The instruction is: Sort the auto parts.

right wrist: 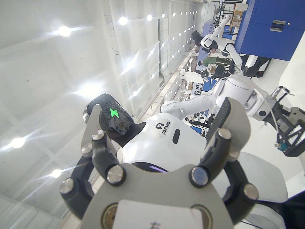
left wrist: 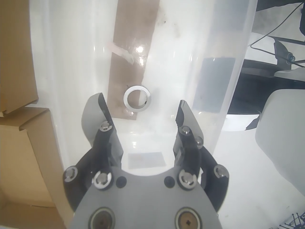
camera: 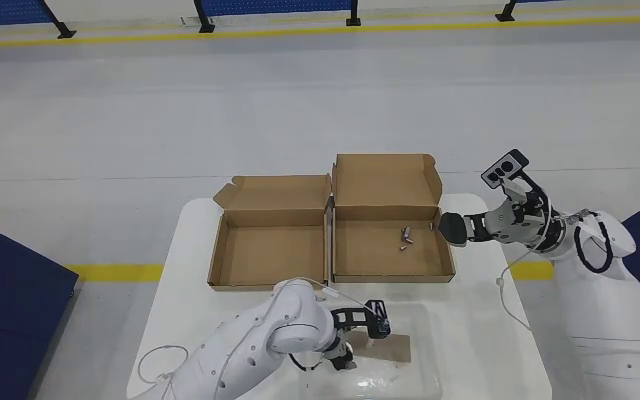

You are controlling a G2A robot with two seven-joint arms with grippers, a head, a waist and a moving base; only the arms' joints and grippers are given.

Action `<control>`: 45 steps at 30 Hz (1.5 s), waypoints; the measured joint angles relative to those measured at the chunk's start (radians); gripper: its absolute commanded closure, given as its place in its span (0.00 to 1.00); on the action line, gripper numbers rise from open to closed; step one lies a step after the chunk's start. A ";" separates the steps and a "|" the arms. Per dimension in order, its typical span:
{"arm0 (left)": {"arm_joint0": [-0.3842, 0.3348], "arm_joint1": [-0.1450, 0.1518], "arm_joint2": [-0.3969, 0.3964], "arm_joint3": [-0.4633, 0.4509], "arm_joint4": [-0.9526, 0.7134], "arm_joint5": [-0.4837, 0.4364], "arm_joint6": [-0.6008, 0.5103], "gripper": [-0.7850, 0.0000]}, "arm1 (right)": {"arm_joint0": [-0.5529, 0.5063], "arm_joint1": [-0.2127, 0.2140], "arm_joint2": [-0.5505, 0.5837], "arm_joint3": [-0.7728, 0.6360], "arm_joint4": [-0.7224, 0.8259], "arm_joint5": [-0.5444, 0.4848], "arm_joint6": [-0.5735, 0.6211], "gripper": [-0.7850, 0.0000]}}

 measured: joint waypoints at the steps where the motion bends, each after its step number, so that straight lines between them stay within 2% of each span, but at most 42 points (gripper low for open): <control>1: -0.003 -0.001 0.004 0.006 0.005 0.003 -0.002 0.36 | 0.000 0.000 0.000 0.000 0.000 0.000 0.000 0.00; 7: -0.022 -0.011 0.029 0.045 0.031 0.028 0.023 0.47 | 0.000 0.000 0.000 0.000 0.000 0.000 0.000 0.00; 12: -0.033 -0.021 0.052 0.082 0.028 0.026 0.043 0.47 | 0.000 0.000 0.000 0.000 0.000 0.000 0.000 0.00; 18: -0.049 -0.035 0.084 0.110 0.036 0.032 0.047 0.55 | 0.000 0.000 0.000 0.000 0.000 0.000 0.000 0.00; 29: -0.071 -0.050 0.111 0.150 0.055 0.035 0.061 0.61 | 0.000 0.000 0.000 0.000 0.000 0.000 0.000 0.00; 32: -0.072 -0.054 0.117 0.161 0.053 0.034 0.067 0.69 | 0.000 0.000 0.000 0.000 0.000 0.000 0.000 0.00; 45: -0.087 -0.070 0.142 0.193 0.080 0.047 0.066 0.67 | 0.000 0.000 0.000 0.000 0.000 0.000 0.000 0.00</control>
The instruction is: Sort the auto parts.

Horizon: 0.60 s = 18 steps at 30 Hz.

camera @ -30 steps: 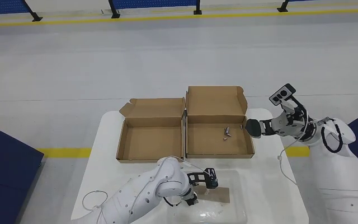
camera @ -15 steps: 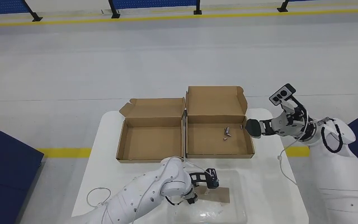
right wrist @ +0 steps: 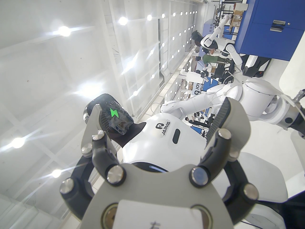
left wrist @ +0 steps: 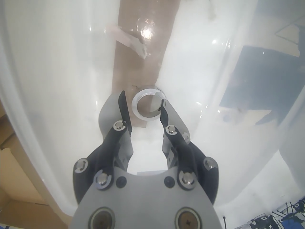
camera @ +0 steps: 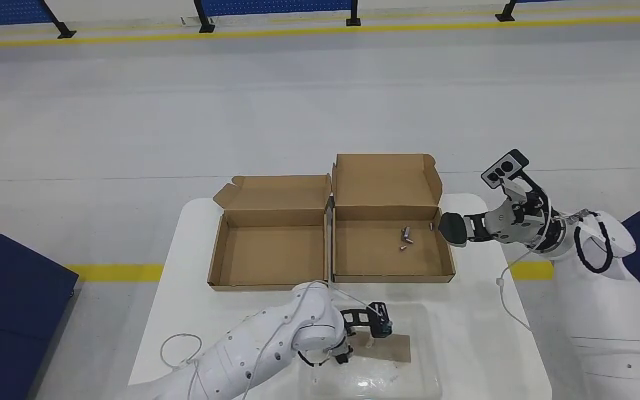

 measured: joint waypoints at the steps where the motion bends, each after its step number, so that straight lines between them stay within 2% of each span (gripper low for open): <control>1: -0.001 -0.001 0.002 0.001 0.004 0.003 -0.003 0.67 | 0.000 0.000 0.000 0.000 0.000 0.000 0.000 0.00; 18: -0.017 -0.032 0.034 0.046 0.012 0.036 -0.017 0.67 | 0.000 0.000 0.000 0.000 0.000 0.000 0.000 0.00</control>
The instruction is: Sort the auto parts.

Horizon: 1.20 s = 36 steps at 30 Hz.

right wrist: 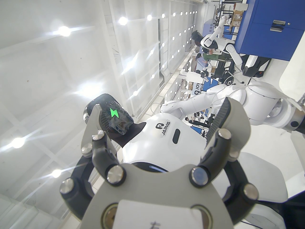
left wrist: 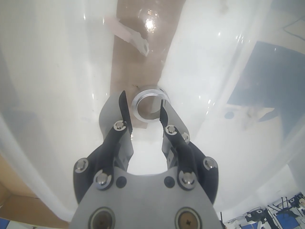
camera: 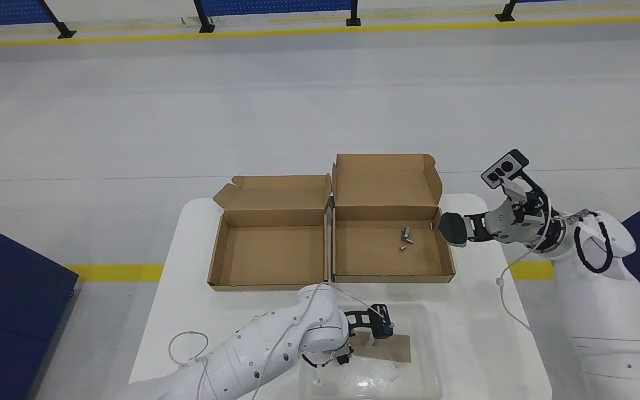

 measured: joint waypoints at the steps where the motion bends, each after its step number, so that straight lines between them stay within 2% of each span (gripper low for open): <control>1: -0.001 -0.001 0.000 0.002 0.001 0.003 0.000 0.67 | 0.000 0.000 0.000 0.000 0.000 0.000 0.000 0.00; 36: -0.018 -0.040 0.016 0.079 0.002 0.018 -0.037 0.73 | 0.000 0.000 0.000 0.000 0.000 0.000 0.000 0.00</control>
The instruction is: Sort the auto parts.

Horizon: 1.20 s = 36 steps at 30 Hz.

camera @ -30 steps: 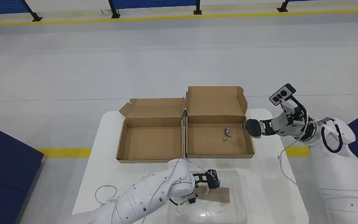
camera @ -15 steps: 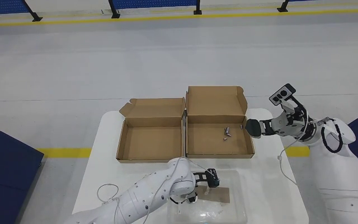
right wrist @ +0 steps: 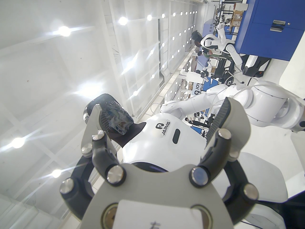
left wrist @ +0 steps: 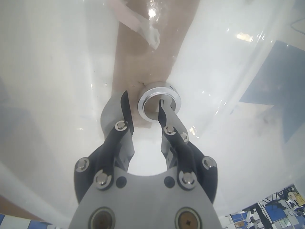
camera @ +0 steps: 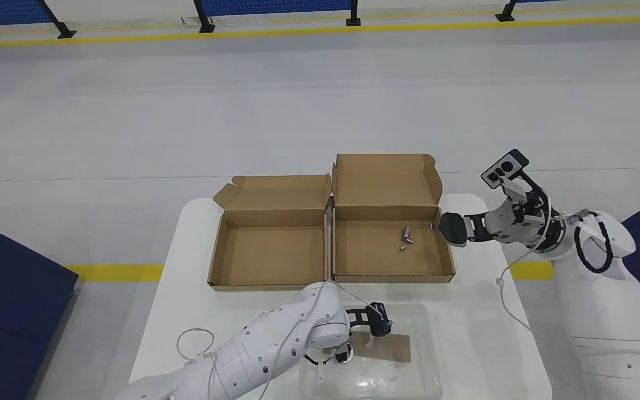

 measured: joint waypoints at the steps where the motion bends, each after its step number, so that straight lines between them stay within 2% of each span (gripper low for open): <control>1: 0.000 -0.001 0.000 0.001 0.000 0.000 -0.001 0.73 | 0.000 0.000 0.000 0.000 0.000 0.000 0.000 0.00; 16: -0.001 -0.011 0.002 0.019 0.002 -0.005 -0.009 0.80 | 0.000 0.000 0.000 0.000 0.000 0.000 0.000 0.00; 19: -0.001 -0.014 0.002 0.023 0.003 -0.005 -0.010 0.76 | 0.000 0.000 0.000 0.000 0.000 0.000 0.000 0.00; 24: -0.001 -0.017 0.001 0.035 0.003 -0.002 -0.005 0.83 | 0.000 0.000 0.000 0.000 0.000 0.000 0.000 0.00; 27: -0.001 -0.019 0.001 0.042 0.005 -0.002 -0.008 0.92 | 0.000 0.000 0.000 0.000 0.000 0.000 0.000 0.00; 28: -0.001 -0.020 0.001 0.043 0.005 -0.001 -0.009 0.99 | 0.000 0.000 0.000 0.000 0.000 0.000 0.000 0.00; 36: -0.003 -0.026 -0.001 0.056 0.009 0.007 -0.014 1.00 | 0.000 0.000 0.000 0.000 0.000 0.000 0.000 0.00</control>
